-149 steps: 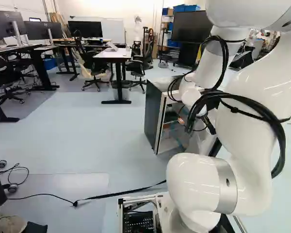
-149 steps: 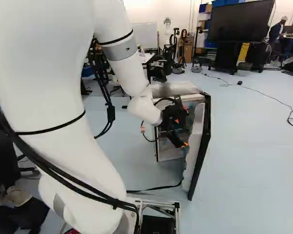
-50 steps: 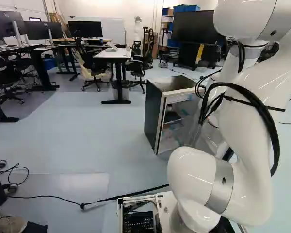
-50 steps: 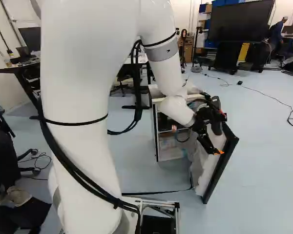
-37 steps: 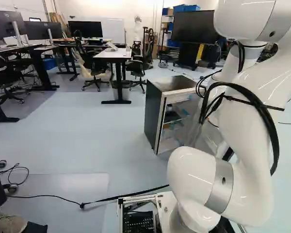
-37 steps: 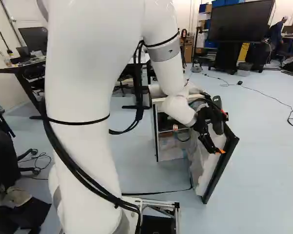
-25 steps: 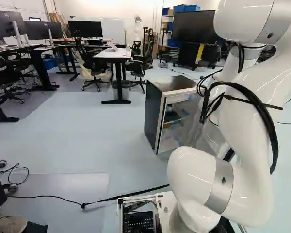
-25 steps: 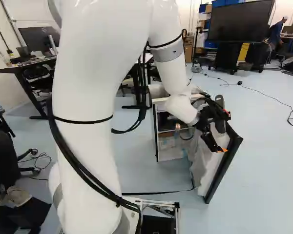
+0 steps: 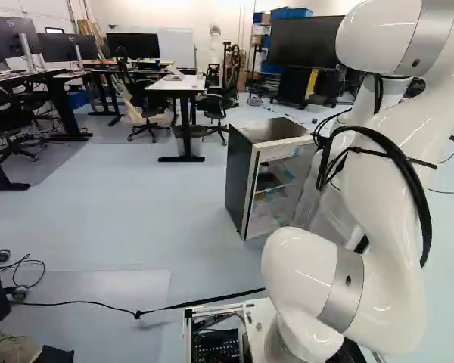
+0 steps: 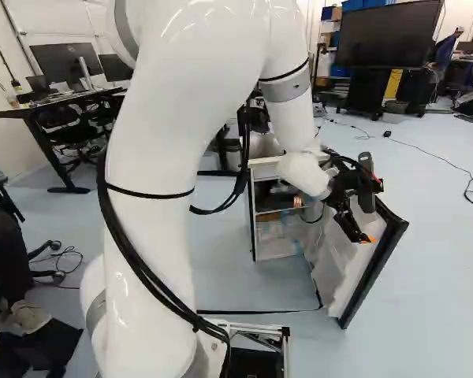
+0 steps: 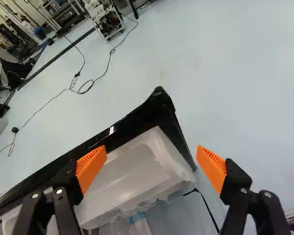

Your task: Open the fridge door

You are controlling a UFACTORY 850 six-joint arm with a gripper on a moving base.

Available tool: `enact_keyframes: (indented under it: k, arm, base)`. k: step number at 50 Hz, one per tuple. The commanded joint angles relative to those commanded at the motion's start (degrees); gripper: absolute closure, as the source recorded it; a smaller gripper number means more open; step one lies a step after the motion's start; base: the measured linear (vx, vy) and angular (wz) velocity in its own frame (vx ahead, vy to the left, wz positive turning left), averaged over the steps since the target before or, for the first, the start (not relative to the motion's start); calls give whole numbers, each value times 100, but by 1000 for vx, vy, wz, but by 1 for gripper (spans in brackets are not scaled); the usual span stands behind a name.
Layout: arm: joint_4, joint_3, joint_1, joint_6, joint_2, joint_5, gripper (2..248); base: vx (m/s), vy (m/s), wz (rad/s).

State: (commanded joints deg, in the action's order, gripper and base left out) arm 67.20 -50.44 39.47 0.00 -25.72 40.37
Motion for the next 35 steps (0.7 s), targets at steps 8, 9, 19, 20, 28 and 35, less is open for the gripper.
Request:
enact_keyframes:
  k: [8, 9, 19, 20, 28, 35]
  arm:
    - [0, -189, 72, 0, -138, 0, 3]
    - [0, -213, 81, 0, -155, 0, 3]
    - [0, -400, 151, 0, -289, 0, 3]
    - [0, -407, 154, 0, -294, 0, 3]
    - [0, -429, 162, 0, -310, 0, 3]
    - [0, -431, 163, 0, -312, 0, 3]
  base:
    - [0, 0, 0]
    - [0, 0, 0]
    - [0, 0, 0]
    - [0, 0, 0]
    - [0, 0, 0]
    - [0, 0, 0]
